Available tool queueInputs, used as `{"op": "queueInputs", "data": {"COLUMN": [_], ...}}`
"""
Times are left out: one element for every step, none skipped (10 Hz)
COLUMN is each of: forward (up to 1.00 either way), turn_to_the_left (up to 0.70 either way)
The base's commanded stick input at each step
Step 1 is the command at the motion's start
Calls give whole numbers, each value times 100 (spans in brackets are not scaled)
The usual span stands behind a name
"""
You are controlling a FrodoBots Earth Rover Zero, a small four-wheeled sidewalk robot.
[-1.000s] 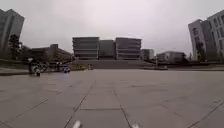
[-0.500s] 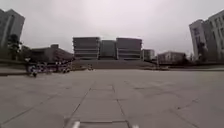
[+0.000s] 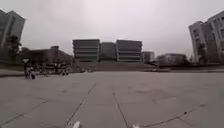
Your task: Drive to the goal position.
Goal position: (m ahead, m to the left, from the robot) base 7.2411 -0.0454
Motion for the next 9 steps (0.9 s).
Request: {"op": "queueInputs", "data": {"forward": [70,70,70,70,70,70,70,70,70], "turn_to_the_left": [0,0,0,0,0,0,0,0,0]}}
